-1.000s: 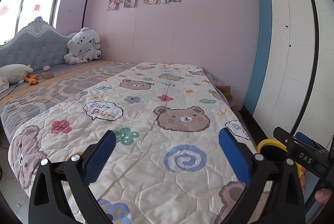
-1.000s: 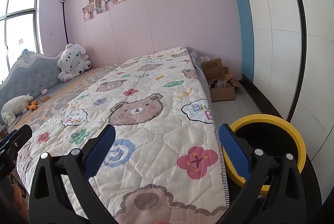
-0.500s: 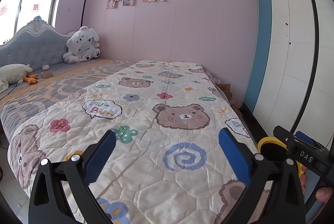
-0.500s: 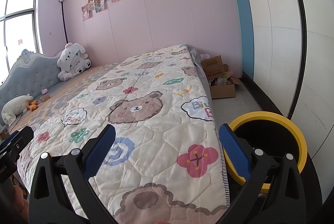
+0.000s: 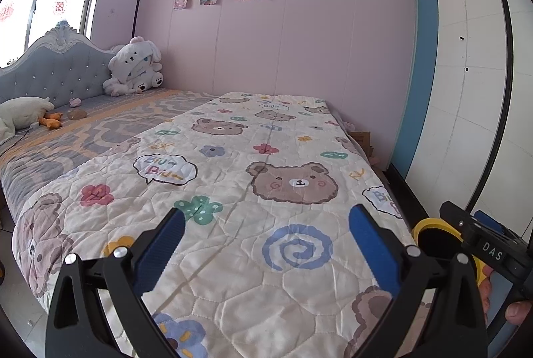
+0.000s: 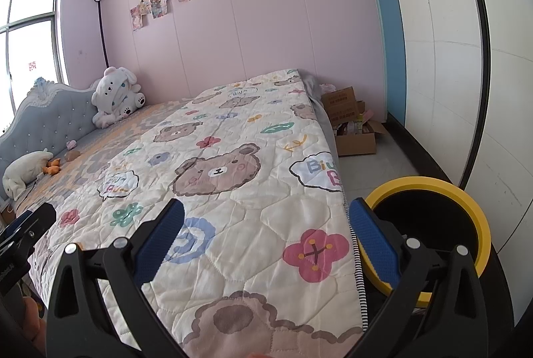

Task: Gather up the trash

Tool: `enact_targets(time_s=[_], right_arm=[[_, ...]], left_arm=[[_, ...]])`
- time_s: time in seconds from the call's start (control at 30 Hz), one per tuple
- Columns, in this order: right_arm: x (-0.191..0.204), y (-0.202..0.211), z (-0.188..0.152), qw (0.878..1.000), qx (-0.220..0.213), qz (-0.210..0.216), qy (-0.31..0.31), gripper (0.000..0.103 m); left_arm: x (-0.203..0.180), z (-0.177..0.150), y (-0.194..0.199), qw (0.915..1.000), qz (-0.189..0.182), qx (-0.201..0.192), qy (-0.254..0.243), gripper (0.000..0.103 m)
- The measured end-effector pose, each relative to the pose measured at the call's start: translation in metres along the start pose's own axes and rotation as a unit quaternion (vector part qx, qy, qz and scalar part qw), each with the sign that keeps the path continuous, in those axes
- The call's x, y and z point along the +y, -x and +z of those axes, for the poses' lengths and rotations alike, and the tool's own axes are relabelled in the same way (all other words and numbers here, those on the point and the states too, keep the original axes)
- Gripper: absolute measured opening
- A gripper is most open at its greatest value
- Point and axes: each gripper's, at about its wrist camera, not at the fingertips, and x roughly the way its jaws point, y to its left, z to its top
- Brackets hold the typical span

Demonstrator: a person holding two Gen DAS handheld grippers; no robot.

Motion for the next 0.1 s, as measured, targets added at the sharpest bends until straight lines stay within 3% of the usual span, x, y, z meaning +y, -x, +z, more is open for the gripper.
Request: enact_targets(time_s=[0.1], right_arm=[[0.0023,0.0003,-0.0022,1.0,0.001,0.0,-0.001,0.095]], left_arm=[[0.0007,0.0,-0.0006,1.0,0.001,0.002,0.0,0.095]])
